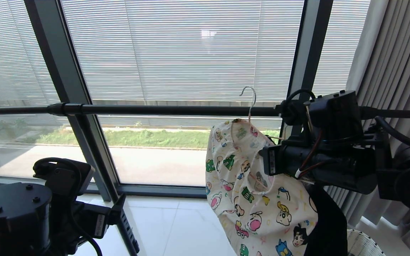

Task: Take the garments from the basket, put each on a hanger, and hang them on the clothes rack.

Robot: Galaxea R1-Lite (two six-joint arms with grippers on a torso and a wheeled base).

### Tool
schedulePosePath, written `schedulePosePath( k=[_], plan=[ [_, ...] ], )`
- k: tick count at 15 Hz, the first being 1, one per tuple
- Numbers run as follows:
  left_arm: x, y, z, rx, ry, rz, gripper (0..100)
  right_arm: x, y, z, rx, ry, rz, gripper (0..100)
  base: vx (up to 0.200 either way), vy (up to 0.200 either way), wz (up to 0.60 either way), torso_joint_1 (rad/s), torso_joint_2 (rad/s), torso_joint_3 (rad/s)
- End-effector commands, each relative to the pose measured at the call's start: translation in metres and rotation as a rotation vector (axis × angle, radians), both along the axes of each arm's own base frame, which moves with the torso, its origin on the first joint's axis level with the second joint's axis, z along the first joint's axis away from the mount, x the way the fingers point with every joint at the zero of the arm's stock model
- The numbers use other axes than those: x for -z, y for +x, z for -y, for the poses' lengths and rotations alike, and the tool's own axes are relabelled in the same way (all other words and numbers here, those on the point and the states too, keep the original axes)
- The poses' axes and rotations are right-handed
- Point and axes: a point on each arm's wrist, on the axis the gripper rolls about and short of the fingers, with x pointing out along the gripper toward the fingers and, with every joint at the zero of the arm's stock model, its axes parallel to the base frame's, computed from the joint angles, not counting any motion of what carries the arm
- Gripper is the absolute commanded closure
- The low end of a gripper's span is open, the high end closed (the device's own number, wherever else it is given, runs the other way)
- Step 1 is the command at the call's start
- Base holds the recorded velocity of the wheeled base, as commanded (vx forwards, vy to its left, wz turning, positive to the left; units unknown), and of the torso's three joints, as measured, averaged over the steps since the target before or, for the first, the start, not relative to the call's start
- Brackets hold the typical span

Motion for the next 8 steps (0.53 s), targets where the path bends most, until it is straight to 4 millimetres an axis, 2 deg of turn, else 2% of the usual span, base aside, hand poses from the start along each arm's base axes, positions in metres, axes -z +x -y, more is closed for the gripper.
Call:
schedulePosePath(
  k=[1, 4, 8],
  plan=[
    [0.0, 0.0, 0.0, 0.0, -0.001, 0.001, 0, 0.001, 0.002, -0.004, -0.017, -0.001, -0.003, 100, 0.0, 0.0, 0.0, 0.0, 0.0, 0.0],
    [0.001, -0.001, -0.001, 0.0, 0.003, -0.004, 0, 0.014, 0.011, -0.014, -0.03, -0.027, -0.023, 100, 0.0, 0.0, 0.0, 0.0, 0.0, 0.0],
    [0.001, -0.002, -0.001, 0.0, -0.001, -0.001, 0, 0.022, 0.036, -0.029, -0.005, -0.026, -0.02, 100, 0.0, 0.0, 0.0, 0.0, 0.0, 0.0]
  ],
)
